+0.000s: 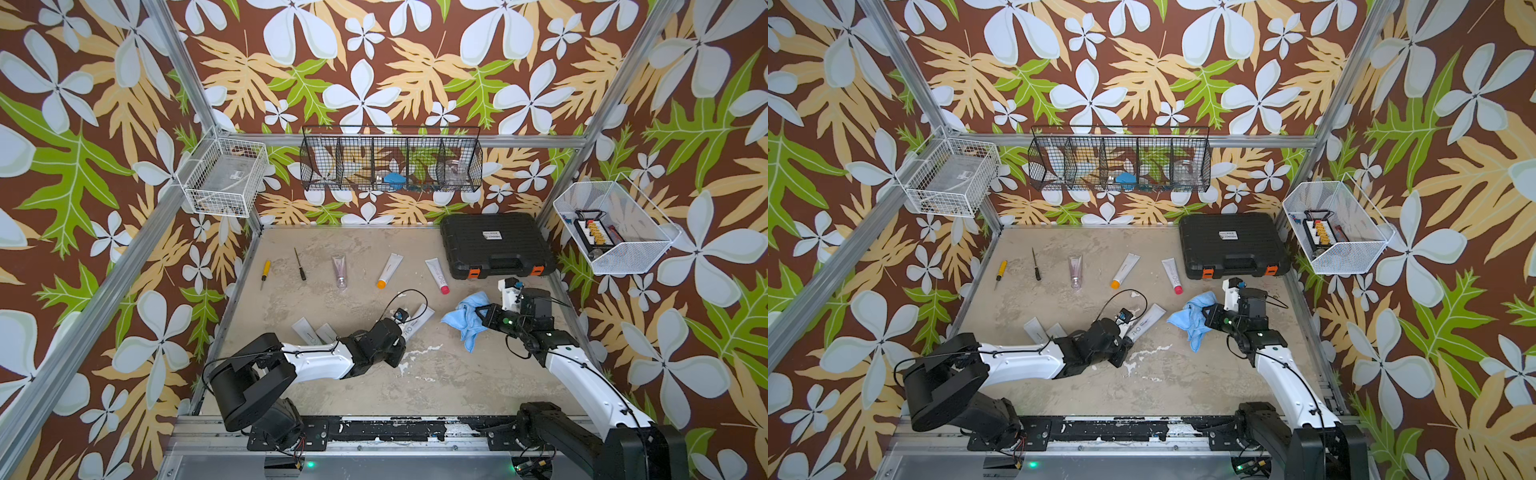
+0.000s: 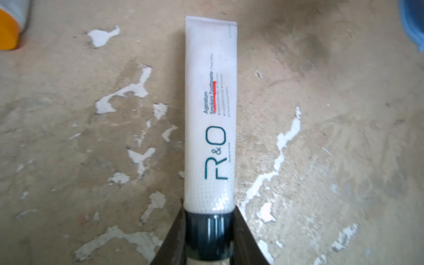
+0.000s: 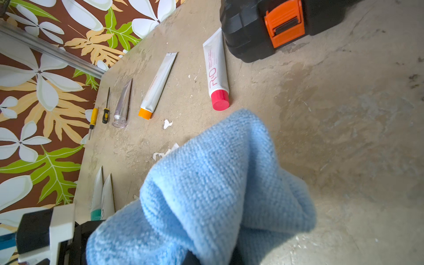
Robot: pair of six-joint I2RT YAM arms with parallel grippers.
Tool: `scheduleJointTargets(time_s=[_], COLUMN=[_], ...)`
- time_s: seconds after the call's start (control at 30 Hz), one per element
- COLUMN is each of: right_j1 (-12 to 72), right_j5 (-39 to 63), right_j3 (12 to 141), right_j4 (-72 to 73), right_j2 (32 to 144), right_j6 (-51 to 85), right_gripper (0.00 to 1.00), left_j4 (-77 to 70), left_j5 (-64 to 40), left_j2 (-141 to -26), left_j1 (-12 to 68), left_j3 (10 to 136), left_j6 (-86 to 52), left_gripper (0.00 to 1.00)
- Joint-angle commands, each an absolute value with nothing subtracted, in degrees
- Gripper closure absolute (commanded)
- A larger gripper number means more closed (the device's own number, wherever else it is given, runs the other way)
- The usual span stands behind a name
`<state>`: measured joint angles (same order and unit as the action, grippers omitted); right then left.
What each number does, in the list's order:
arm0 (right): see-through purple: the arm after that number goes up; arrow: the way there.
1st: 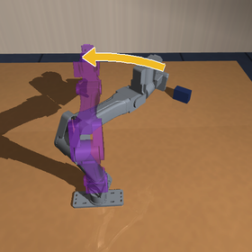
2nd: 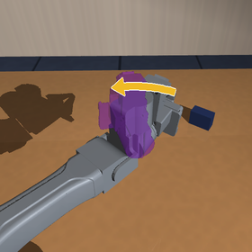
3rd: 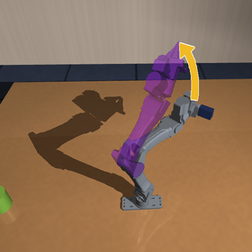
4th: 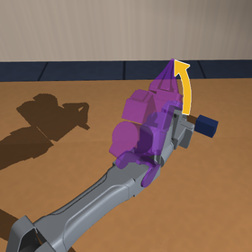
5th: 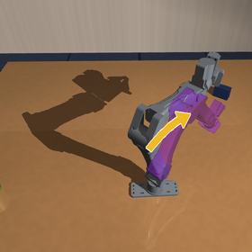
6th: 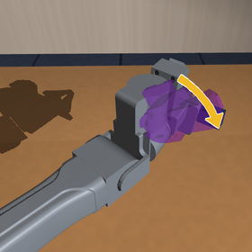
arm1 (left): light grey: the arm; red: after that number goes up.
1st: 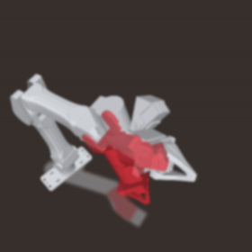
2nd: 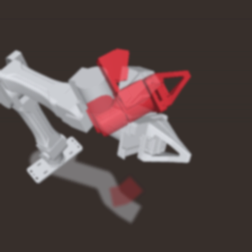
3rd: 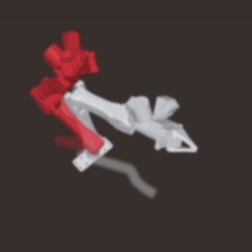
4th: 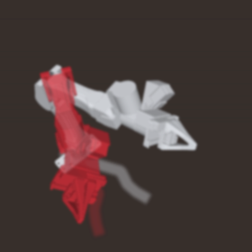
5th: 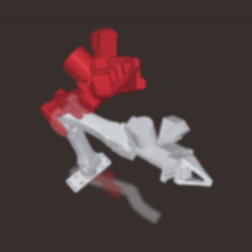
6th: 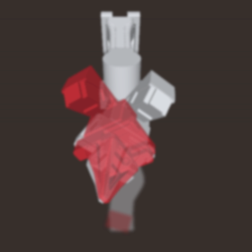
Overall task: Wipe the surface of the toothpaste tube
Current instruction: Move the toothpaste to the center of the board, then wipe the dirt from the toothpaste tube.
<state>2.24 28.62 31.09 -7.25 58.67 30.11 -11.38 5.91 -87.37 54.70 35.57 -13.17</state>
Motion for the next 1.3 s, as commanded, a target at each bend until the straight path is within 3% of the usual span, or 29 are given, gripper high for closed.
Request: scheduleJointTargets(time_s=[0.0, 1.27], right_j1=[2.79, 26.58], right_j5=[29.74, 18.98], right_j3=[30.86, 28.83], right_j4=[-6.19, 5.68], right_j2=[58.45, 79.85], right_j6=[31.81, 39.86], right_gripper=[1.00, 1.00], left_j4=[-14.98, -19.05], left_j5=[3.34, -0.08], left_j2=[-87.69, -93.86], left_j1=[56.24, 59.11], left_j3=[35.63, 35.54], left_j6=[-9.42, -5.98], left_gripper=[0.85, 0.85])
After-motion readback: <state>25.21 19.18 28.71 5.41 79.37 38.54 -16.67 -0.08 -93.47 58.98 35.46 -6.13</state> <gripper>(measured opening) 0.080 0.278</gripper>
